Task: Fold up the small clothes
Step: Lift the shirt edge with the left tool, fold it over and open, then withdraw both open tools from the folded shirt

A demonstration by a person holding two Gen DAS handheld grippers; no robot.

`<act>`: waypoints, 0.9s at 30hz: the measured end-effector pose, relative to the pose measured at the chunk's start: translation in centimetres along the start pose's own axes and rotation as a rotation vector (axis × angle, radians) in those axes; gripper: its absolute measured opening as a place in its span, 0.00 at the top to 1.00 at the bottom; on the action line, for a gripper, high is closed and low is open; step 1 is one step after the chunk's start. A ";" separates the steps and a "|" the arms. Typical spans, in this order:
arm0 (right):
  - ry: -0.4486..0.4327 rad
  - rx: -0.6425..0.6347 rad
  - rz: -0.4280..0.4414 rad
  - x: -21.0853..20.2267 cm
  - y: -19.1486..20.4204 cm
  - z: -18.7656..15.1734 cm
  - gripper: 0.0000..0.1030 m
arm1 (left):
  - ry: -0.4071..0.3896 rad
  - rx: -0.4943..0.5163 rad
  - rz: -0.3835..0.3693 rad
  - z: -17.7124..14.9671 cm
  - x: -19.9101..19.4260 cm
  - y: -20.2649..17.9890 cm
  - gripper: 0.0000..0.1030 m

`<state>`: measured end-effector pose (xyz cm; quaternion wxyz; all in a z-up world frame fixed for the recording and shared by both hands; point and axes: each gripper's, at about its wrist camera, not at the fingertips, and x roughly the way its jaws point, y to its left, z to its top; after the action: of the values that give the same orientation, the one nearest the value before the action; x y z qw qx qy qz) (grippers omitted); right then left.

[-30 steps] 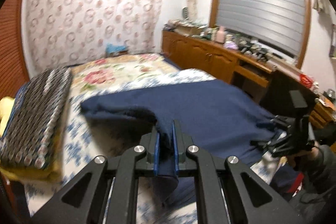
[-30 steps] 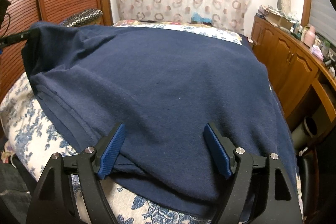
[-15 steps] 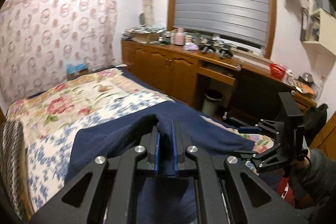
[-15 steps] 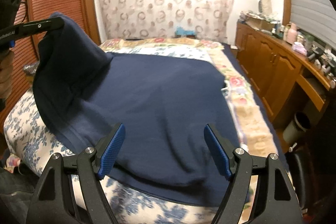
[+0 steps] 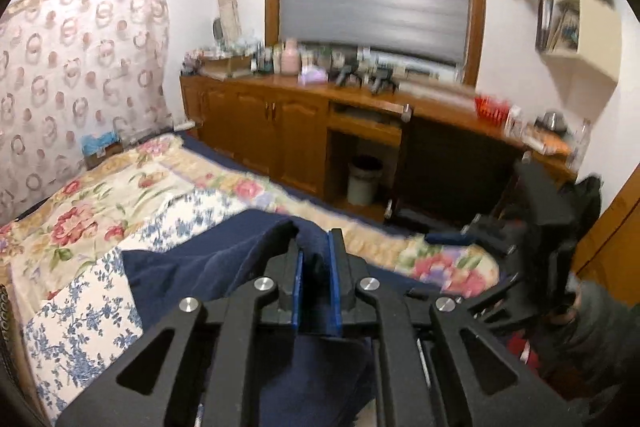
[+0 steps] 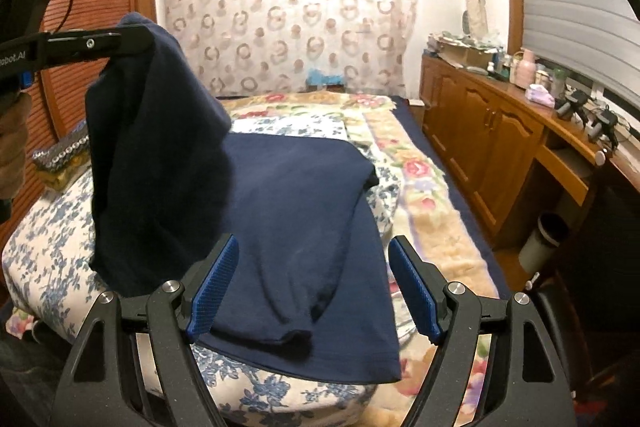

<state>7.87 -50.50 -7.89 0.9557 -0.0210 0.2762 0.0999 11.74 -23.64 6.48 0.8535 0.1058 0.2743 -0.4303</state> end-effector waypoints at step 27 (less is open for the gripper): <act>0.047 -0.141 0.070 5.4 5.3 3.0 0.23 | 0.042 -0.257 0.263 -12.1 -4.9 12.3 0.46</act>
<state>12.84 -44.03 -8.15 0.9410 -0.0810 0.2914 0.1520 14.51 -7.80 -1.47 0.9031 0.0398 0.3283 -0.2740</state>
